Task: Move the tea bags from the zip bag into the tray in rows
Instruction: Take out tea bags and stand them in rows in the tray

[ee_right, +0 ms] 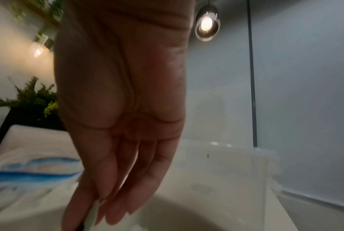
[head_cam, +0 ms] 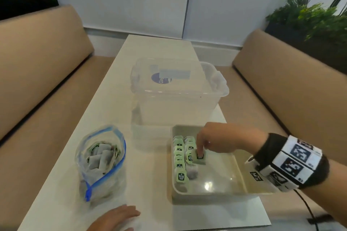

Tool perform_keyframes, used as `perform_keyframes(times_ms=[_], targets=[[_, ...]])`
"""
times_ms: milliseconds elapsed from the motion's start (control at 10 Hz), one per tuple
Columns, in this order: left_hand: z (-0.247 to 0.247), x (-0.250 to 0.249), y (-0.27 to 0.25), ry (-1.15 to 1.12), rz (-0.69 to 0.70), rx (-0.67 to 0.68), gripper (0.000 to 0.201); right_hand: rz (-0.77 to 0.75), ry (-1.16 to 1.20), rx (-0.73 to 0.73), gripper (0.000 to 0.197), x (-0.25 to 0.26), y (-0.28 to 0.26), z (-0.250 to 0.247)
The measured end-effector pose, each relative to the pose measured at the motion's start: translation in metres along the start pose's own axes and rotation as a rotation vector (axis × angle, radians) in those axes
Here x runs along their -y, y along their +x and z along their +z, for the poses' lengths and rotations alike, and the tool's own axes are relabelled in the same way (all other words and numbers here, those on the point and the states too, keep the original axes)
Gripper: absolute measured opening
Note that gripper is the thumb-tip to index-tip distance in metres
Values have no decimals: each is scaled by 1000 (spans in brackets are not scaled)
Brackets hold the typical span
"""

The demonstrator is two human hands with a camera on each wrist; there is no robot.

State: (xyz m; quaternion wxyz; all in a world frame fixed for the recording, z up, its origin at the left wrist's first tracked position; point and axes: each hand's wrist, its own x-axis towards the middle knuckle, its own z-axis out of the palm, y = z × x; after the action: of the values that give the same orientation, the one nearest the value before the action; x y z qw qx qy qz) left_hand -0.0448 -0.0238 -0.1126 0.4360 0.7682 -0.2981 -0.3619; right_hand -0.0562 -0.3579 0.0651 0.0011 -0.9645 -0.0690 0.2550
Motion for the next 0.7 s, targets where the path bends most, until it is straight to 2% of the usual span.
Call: perform_keyframes(times_ms=[100,200,300,400,500,600,700], targets=[[5,25,17,179,92,74,84,-20,-42,204,43,0,10,13],[8,24,32,741,65,164,97,-45,-4,331,39,1,18,22],[37,66,17,832,37,235,55,-24,20,365,42,-2,30,32],[44,65,15,856,76,106,64,-4,21,367,45,-9,40,40],[43,55,14,848,94,38,59,-2,23,352,46,-12,43,41],[39,51,11,895,112,133,55,-6,35,334,44,-12,45,42],[45,52,18,924,93,35,71,-2,56,330,43,-13,48,43]])
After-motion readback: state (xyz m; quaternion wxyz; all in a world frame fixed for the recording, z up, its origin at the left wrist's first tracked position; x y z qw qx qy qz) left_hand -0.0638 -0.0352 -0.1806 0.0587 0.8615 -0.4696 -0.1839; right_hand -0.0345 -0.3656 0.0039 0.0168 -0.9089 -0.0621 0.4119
